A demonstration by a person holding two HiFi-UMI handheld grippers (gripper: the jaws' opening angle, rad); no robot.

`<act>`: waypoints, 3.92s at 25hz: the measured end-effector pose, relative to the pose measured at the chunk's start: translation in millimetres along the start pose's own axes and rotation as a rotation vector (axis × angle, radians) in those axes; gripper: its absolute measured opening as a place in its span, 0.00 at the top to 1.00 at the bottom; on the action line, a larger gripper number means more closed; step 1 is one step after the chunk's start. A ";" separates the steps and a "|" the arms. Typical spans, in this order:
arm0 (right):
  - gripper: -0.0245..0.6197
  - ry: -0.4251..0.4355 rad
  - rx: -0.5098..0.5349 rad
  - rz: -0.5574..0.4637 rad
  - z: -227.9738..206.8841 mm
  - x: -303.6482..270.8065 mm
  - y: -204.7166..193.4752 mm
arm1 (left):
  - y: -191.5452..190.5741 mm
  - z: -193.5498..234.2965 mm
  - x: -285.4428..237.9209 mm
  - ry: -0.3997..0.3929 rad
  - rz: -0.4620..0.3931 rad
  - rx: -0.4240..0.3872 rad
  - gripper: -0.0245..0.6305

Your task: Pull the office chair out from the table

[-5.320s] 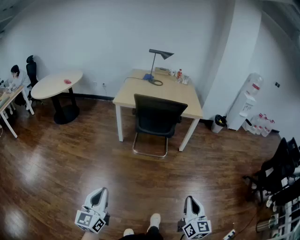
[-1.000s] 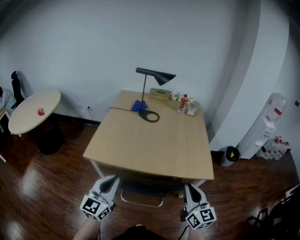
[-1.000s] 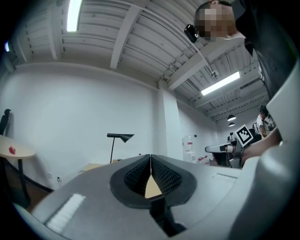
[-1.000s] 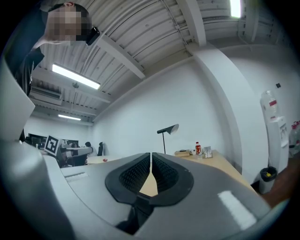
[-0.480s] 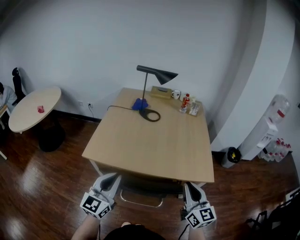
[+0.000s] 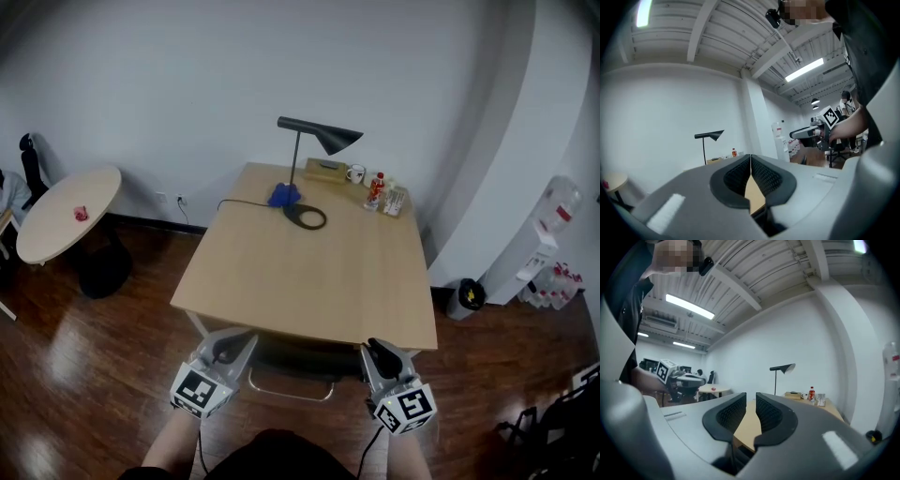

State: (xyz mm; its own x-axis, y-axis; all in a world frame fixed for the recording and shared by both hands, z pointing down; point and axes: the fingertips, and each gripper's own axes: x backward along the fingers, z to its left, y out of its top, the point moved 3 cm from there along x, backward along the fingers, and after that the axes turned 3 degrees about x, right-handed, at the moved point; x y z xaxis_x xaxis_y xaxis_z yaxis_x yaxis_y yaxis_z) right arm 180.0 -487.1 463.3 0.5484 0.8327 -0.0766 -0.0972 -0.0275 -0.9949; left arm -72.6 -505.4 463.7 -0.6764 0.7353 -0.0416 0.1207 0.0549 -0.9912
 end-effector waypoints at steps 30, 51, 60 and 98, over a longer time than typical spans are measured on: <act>0.58 0.510 0.766 0.717 58.5 -43.3 -139.3 | -123.6 -63.9 -41.5 -0.603 0.630 -0.656 0.64; 0.80 0.494 0.930 0.970 51.3 -48.4 -168.0 | -166.6 -49.8 -55.3 -0.533 0.869 -0.899 0.84; 0.85 0.524 0.946 0.975 53.7 -38.8 -173.7 | -170.9 -58.0 -51.4 -0.546 0.892 -0.910 0.88; 0.89 0.578 0.926 0.997 121.6 52.6 -170.6 | -160.8 -136.2 45.1 -0.556 0.982 -0.832 0.90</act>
State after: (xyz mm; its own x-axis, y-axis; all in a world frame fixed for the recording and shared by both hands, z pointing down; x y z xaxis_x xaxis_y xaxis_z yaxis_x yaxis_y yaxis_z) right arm 124.4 -371.4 637.1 0.1637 0.3456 -0.9240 -0.9856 0.0969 -0.1384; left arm -23.5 -389.1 638.4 -0.2378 0.3572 -0.9032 0.9636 0.2038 -0.1730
